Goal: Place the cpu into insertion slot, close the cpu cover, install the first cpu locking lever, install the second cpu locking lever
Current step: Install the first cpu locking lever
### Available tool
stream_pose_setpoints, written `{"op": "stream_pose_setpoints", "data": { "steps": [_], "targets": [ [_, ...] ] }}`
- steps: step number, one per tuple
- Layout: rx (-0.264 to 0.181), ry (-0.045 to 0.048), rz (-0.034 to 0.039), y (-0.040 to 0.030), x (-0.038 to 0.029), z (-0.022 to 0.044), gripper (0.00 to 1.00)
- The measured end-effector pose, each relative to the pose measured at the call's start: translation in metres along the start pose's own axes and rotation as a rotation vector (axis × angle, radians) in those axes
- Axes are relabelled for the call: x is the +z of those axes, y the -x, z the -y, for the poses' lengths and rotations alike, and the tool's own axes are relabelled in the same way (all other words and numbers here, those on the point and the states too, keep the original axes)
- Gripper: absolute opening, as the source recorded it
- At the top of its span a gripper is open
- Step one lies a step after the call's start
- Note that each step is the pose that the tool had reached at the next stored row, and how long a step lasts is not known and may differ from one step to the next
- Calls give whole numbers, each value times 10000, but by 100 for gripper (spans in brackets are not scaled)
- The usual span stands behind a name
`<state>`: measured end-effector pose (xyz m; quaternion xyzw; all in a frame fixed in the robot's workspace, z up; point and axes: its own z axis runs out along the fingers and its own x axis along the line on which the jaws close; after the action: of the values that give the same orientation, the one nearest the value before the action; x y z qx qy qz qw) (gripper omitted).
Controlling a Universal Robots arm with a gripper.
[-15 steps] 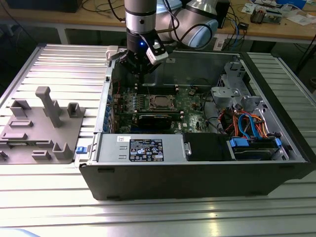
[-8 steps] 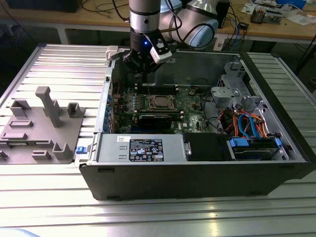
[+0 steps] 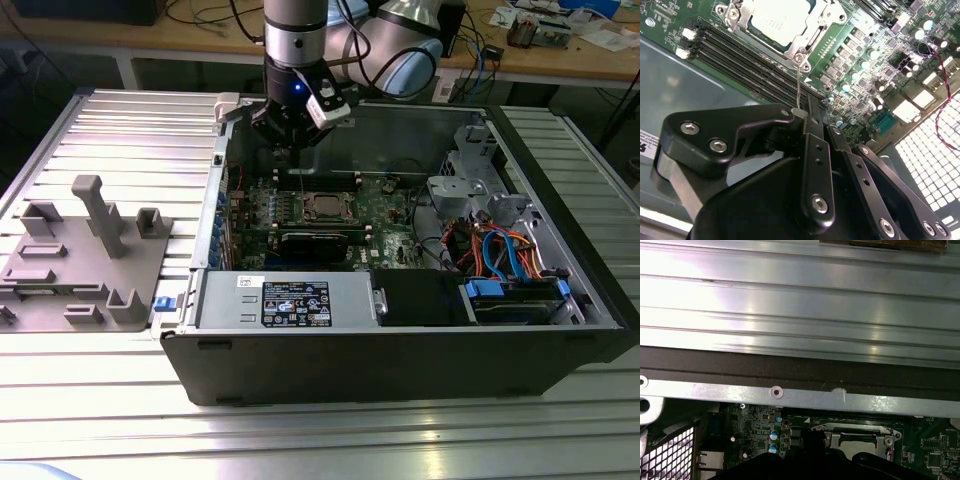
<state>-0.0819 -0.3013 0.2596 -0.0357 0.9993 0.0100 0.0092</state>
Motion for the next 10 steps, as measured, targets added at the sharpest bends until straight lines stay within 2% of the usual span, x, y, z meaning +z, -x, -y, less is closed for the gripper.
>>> {"op": "stream_pose_setpoints", "data": {
  "steps": [10],
  "targets": [
    [1, 0, -1, 52, 5, 4, 11]
  ]
}}
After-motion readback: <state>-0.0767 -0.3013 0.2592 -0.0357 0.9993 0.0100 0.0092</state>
